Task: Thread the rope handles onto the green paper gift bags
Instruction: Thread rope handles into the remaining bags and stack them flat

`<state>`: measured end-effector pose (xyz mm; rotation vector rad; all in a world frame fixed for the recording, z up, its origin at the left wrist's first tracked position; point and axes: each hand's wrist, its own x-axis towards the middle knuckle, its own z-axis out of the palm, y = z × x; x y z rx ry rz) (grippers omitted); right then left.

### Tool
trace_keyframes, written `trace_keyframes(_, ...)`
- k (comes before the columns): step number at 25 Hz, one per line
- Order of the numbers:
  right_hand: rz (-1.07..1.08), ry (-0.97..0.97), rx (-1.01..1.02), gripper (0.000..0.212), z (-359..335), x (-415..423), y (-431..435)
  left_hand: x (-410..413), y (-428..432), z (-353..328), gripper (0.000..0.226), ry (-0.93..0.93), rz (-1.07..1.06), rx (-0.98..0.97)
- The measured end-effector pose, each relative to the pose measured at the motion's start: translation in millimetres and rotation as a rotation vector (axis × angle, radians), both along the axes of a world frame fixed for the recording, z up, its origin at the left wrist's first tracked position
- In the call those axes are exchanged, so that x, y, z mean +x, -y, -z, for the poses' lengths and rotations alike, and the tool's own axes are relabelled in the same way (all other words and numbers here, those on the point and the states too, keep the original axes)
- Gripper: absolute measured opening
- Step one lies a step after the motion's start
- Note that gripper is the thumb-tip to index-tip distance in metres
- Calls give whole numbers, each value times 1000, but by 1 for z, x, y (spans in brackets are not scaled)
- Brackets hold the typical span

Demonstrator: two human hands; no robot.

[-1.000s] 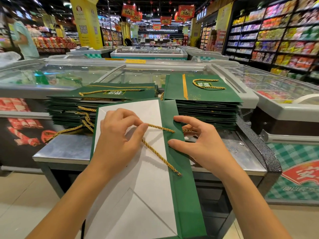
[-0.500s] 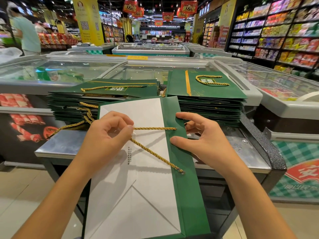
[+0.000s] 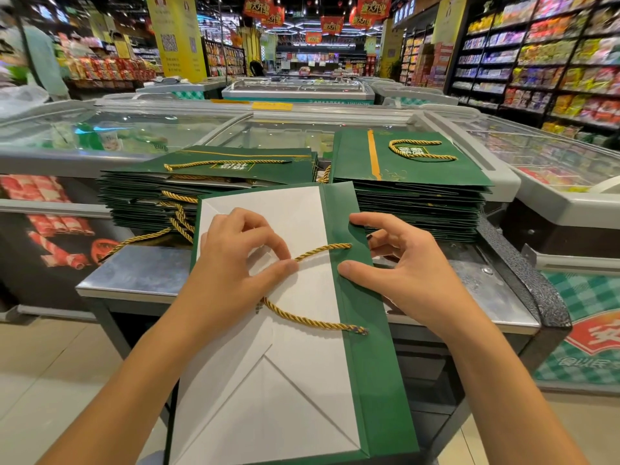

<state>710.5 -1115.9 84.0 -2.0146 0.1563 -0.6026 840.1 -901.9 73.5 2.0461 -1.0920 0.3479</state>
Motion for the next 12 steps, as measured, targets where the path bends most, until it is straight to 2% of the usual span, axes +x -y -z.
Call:
trace_keyframes(4, -18, 11, 4, 57, 1, 1, 0, 4, -1, 1, 14, -16, 27, -10)
trace_keyframes(8, -41, 32, 37, 56, 1, 0, 0, 8, -4, 0, 8, -178, 84, -115)
trace_keyframes(12, -74, 44, 95, 58, 1, -1, -3, 7, -4, 1, 7, -215, 64, -143)
